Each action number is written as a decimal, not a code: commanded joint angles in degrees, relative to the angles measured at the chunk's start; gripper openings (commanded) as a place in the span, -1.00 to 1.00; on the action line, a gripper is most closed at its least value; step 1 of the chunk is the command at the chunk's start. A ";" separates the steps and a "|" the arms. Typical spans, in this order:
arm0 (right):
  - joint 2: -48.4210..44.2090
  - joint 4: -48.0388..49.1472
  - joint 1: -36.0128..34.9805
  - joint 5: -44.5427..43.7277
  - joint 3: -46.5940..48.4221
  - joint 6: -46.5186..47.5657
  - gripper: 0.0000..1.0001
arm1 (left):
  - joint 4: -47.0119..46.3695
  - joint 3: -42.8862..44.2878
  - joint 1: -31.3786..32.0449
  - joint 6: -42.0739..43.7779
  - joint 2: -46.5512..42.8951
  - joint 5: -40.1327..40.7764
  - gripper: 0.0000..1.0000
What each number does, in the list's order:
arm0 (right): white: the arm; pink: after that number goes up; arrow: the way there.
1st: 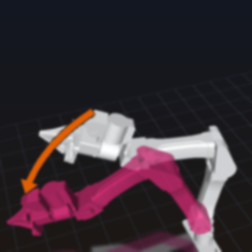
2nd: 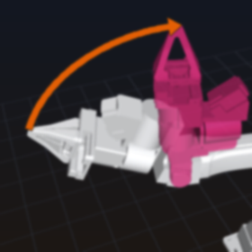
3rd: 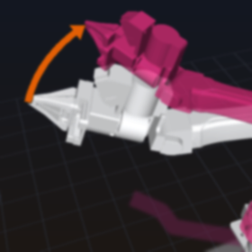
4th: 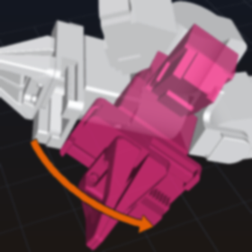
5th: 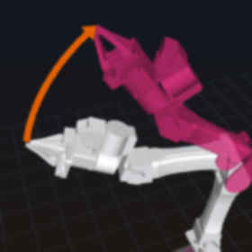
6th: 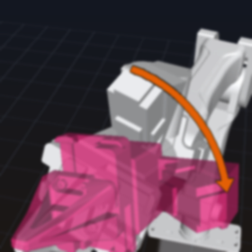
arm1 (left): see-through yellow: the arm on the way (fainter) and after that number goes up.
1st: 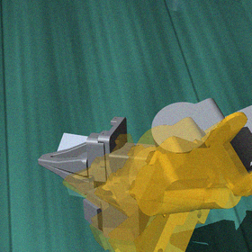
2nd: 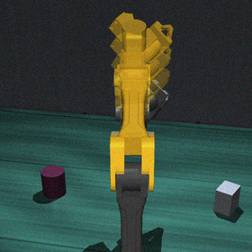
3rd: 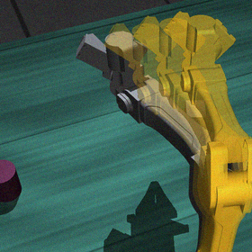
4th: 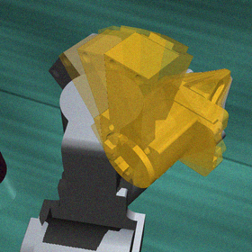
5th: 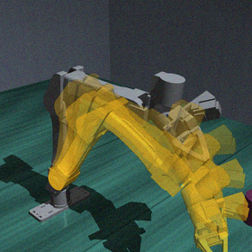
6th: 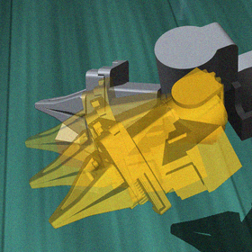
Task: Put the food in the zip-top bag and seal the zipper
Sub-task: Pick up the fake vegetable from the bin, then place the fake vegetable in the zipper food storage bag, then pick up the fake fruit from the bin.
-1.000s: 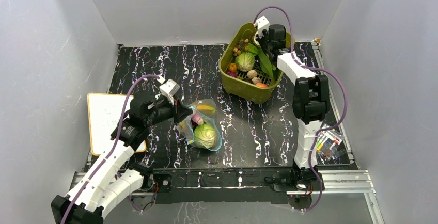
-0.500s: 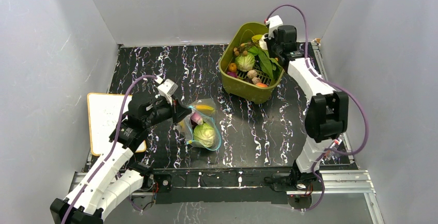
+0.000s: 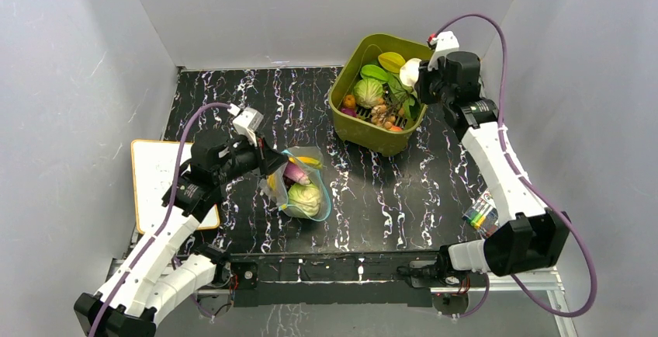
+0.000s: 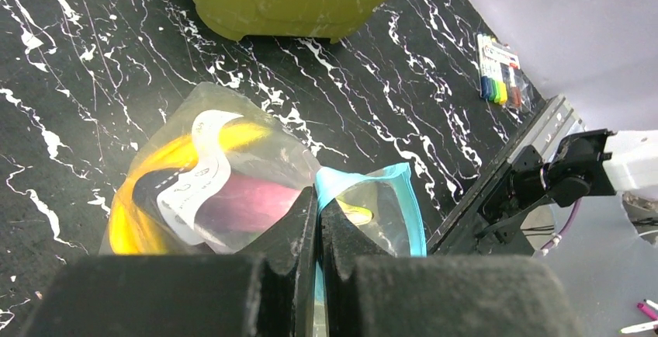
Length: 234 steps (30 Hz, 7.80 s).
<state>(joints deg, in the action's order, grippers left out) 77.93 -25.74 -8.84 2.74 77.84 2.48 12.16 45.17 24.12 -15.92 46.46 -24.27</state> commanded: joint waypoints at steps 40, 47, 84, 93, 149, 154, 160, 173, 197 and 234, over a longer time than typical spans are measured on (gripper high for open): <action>-18.09 13.83 -41.30 8.01 -17.44 -26.73 -0.95 | 2.82 11.32 0.09 -11.23 6.75 3.40 -1.00; -16.65 17.29 -48.55 5.90 -21.15 -30.20 -0.94 | 2.93 11.60 0.05 -11.84 6.92 3.88 -1.00; 5.21 22.20 -50.75 -3.83 -13.90 -28.17 -0.76 | 0.42 9.19 0.05 -16.48 4.38 0.35 -1.00; 8.07 24.65 -50.75 2.17 -17.35 -23.00 -0.68 | 1.03 9.50 0.05 -16.12 4.21 0.91 -1.00; 34.90 8.50 -7.20 -11.11 25.52 0.96 0.40 | -4.01 -3.13 0.58 7.38 0.69 -5.39 -1.00; 40.33 9.66 -5.20 -5.02 31.01 4.00 0.54 | -3.93 -3.12 0.58 7.53 0.77 -5.21 -1.00; 46.70 9.81 -5.04 -0.99 38.02 9.82 0.71 | -3.90 -3.15 0.58 7.57 0.96 -5.13 -1.00; 56.31 10.63 -4.94 -0.94 44.95 14.28 0.84 | -3.81 -3.16 0.58 7.50 1.61 -4.86 -1.00; 62.52 12.55 -4.95 -9.42 48.40 17.85 0.08 | -3.68 -3.12 0.58 7.66 1.82 -4.58 -1.00; 36.72 18.74 -5.03 -11.21 23.91 10.47 -0.29 | -3.55 -3.91 0.49 7.17 -0.05 -1.81 -1.00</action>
<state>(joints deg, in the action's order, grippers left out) 122.52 -11.55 -14.13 -7.79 104.99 15.84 8.82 41.95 24.51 -9.19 47.99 -27.20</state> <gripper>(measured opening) 0.413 0.009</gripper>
